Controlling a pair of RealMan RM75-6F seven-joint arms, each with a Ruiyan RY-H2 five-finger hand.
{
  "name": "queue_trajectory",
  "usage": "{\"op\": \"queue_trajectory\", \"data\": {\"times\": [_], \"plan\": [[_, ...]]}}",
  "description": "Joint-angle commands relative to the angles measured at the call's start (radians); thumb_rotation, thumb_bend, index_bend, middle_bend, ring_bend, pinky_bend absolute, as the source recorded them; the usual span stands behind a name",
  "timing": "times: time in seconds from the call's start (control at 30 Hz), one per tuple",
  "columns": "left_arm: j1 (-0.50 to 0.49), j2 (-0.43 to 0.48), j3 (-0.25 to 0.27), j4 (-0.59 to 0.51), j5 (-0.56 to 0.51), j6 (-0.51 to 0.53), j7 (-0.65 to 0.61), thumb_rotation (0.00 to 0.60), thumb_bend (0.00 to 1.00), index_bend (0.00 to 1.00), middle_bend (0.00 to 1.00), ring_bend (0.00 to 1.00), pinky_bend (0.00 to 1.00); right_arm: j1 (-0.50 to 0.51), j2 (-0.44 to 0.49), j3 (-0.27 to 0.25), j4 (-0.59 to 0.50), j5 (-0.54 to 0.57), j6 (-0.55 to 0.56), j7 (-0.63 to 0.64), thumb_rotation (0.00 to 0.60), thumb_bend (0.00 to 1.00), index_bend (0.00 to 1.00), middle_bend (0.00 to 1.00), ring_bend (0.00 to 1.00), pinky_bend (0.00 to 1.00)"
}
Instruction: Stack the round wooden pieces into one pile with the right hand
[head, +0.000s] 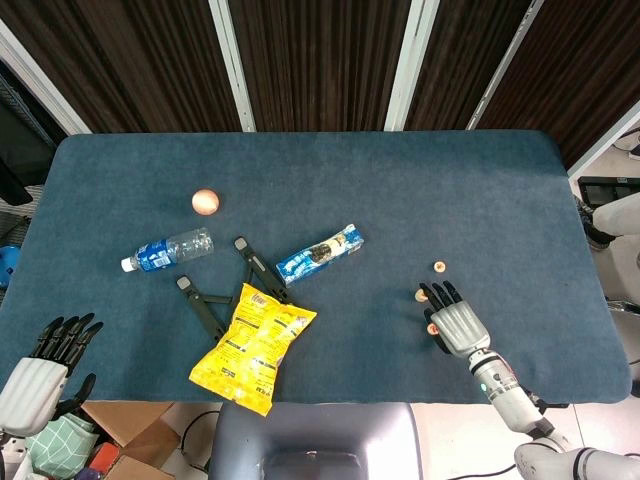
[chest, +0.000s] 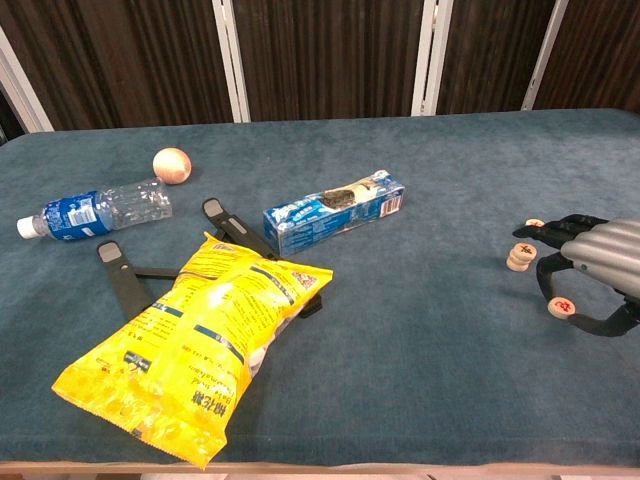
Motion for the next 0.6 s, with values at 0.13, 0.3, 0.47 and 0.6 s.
{"op": "queue_trajectory", "data": {"times": [0.13,0.3,0.47,0.6], "plan": [[0.001,0.001,0.001,0.0,0.002,0.002,-0.001,0.6,0.48,0.0,0.0,0.0,0.03,-0.004,0.01,0.004,-0.022,-0.013,0.015,0.011,0.6,0.5,0.64,0.05,0.0,0.0],[0.0,0.0,0.001,0.0,0.003,0.001,0.0,0.6,0.48,0.0,0.0,0.0,0.03,-0.005,0.045,0.03,-0.075,-0.032,0.056,0.046,0.6,0.5,0.64,0.05,0.0,0.0],[0.0,-0.001,0.001,-0.001,0.003,0.0,0.004,0.6,0.48,0.0,0.0,0.0,0.03,0.018,0.069,0.084,-0.122,0.002,0.048,0.053,0.6,0.5,0.64,0.05,0.0,0.0],[0.0,-0.002,0.0,-0.002,0.001,-0.002,0.011,0.6,0.48,0.0,0.0,0.0,0.03,0.055,0.065,0.132,-0.124,0.086,-0.009,0.02,0.6,0.5,0.64,0.04,0.0,0.0]]}}
